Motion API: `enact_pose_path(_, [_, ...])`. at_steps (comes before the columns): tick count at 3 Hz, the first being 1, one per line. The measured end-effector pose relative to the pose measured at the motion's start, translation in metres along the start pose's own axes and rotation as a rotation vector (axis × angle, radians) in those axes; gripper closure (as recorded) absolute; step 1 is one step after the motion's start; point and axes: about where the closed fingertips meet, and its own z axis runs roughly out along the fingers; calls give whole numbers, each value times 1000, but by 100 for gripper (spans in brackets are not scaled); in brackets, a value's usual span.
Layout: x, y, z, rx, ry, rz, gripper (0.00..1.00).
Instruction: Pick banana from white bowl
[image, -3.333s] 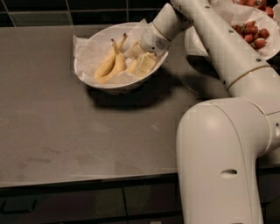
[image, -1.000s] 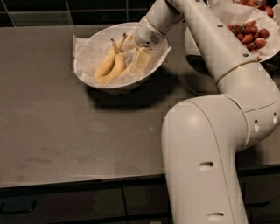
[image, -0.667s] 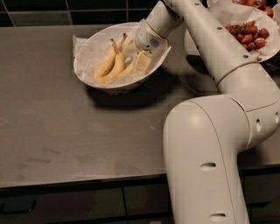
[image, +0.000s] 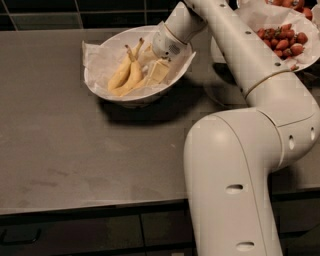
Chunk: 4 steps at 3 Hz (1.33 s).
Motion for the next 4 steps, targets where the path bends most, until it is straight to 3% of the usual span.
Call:
enact_pose_path(1, [0, 1, 6, -15, -1, -1, 48])
enact_pose_path(2, [2, 3, 8, -29, 0, 7, 41])
enact_pose_path(3, [3, 5, 8, -36, -1, 15, 46])
enact_pose_path(4, [5, 6, 7, -41, 0, 19, 65])
